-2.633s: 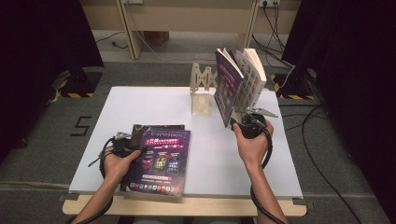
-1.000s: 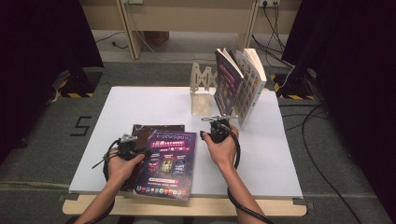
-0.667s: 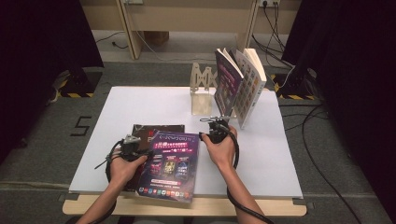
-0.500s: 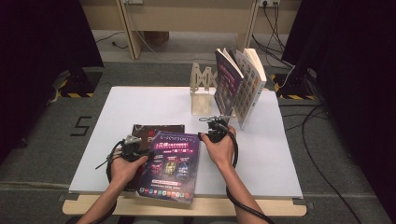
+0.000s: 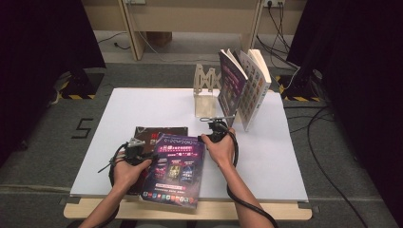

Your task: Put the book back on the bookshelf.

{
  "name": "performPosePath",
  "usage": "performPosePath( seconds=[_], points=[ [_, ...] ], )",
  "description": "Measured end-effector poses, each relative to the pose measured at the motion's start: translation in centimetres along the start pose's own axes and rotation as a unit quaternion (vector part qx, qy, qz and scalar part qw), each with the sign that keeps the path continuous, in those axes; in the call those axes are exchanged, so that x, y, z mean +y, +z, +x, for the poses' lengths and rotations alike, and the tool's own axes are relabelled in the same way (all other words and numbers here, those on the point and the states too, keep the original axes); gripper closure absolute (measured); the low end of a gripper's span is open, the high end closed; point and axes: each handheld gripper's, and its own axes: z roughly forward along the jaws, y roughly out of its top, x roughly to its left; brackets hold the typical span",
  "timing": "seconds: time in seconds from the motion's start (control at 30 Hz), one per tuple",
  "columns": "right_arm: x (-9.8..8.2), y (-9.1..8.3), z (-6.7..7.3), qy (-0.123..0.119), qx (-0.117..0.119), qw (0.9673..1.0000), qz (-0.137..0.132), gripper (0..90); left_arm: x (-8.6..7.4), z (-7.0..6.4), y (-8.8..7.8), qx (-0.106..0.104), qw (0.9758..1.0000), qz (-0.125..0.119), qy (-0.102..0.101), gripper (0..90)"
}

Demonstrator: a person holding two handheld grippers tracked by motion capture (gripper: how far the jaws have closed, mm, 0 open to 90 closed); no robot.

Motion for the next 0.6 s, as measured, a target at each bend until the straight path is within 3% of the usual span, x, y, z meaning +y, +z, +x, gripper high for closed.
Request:
performPosePath(
  seconds=[0.6],
  points=[
    [0.3, 1.2, -0.3, 0.007, 0.007, 0.9998, 0.014, 49.7, 0.0, -0.2, 0.0, -0.006, 1.0, 0.002, -0.002, 69.0]
  ],
)
